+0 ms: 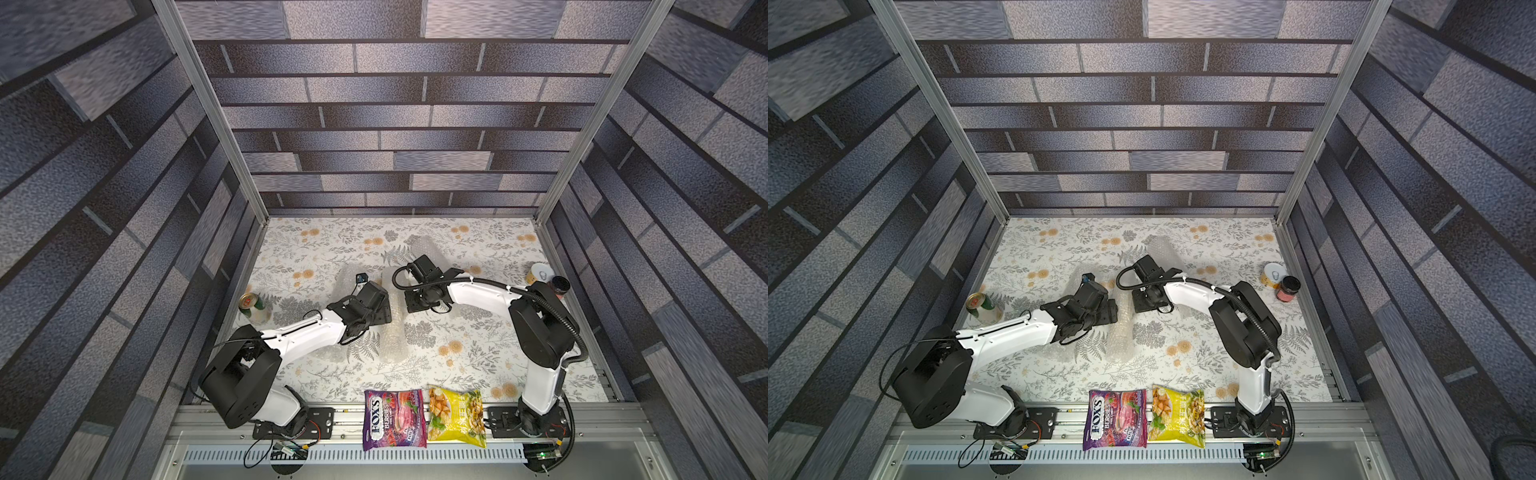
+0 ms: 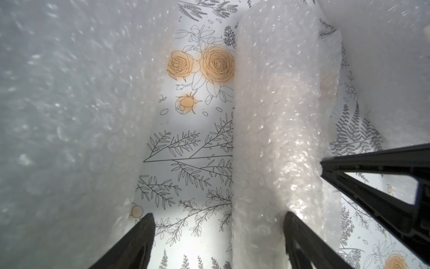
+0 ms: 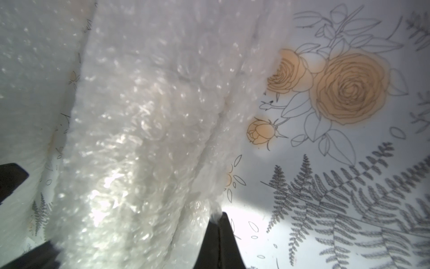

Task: Unwrap the vase from the bubble wrap
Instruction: Unwrap the bubble wrap at the center of the board.

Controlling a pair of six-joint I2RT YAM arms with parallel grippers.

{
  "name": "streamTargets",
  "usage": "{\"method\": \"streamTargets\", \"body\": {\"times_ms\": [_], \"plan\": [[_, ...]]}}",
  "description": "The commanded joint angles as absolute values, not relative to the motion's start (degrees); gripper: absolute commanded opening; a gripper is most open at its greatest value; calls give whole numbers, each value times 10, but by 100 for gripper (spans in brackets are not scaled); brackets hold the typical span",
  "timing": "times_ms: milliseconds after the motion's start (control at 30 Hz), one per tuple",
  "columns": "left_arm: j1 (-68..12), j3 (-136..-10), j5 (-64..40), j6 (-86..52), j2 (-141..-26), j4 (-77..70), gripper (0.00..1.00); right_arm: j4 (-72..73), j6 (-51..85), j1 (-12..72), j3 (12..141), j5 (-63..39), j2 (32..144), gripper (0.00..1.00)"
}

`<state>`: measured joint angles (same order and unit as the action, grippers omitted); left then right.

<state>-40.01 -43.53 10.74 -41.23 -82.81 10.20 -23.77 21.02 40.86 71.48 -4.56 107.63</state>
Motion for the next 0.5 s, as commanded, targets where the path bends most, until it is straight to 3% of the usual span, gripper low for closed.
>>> {"method": "streamTargets", "body": {"times_ms": [0, 467], "plan": [[-402, -418, 115, -410, -849, 177, 87, -243, 213, 404, 707, -59, 1049, 0], [-445, -469, 124, -407, -863, 191, 87, -249, 243, 405, 662, -120, 978, 27]]}}
